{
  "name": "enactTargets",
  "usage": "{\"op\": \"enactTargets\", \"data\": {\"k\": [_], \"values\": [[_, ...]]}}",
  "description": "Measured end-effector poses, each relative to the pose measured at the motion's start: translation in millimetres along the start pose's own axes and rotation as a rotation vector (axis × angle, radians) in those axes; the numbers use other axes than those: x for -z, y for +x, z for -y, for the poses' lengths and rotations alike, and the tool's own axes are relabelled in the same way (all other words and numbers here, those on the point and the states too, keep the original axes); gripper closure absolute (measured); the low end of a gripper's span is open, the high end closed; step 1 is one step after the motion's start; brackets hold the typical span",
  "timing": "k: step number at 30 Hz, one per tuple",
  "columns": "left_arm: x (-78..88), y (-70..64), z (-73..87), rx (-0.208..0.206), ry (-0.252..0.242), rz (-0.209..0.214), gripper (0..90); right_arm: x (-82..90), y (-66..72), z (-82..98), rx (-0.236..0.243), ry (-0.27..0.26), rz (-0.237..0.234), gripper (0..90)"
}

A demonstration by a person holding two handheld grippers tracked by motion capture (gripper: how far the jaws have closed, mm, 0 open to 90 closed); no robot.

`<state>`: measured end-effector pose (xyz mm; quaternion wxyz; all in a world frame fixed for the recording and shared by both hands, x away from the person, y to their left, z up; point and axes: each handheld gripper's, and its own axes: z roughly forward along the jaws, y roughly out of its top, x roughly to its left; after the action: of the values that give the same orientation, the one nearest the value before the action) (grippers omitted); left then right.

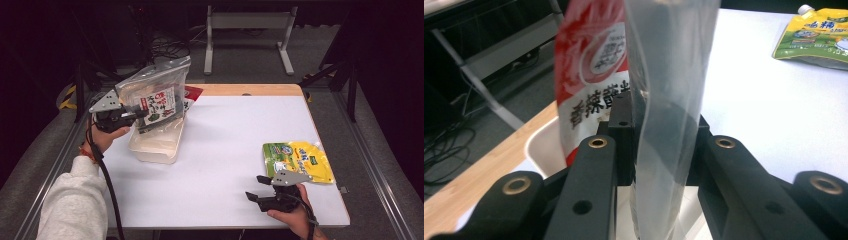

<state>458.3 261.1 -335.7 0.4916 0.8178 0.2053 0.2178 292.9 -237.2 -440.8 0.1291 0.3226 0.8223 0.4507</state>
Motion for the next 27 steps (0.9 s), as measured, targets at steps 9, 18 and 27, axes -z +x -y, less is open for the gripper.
{"op": "enactTargets", "data": {"k": [9,18,27], "values": [[-22.3,-8.9,3.6,-0.032,0.101,-0.01,75.5,-6.3,4.7,-3.1,0.021,0.011,-0.024,30.3],[-26.9,-1.3,20.8,0.049,0.065,-0.035,75.7,-9.8,6.6,-5.9,0.034,0.015,-0.039,29.6],[-23.7,2.7,50.7,0.124,0.012,-0.016,75.4,-10.2,7.9,-7.2,0.048,0.019,-0.035,29.1]]}}
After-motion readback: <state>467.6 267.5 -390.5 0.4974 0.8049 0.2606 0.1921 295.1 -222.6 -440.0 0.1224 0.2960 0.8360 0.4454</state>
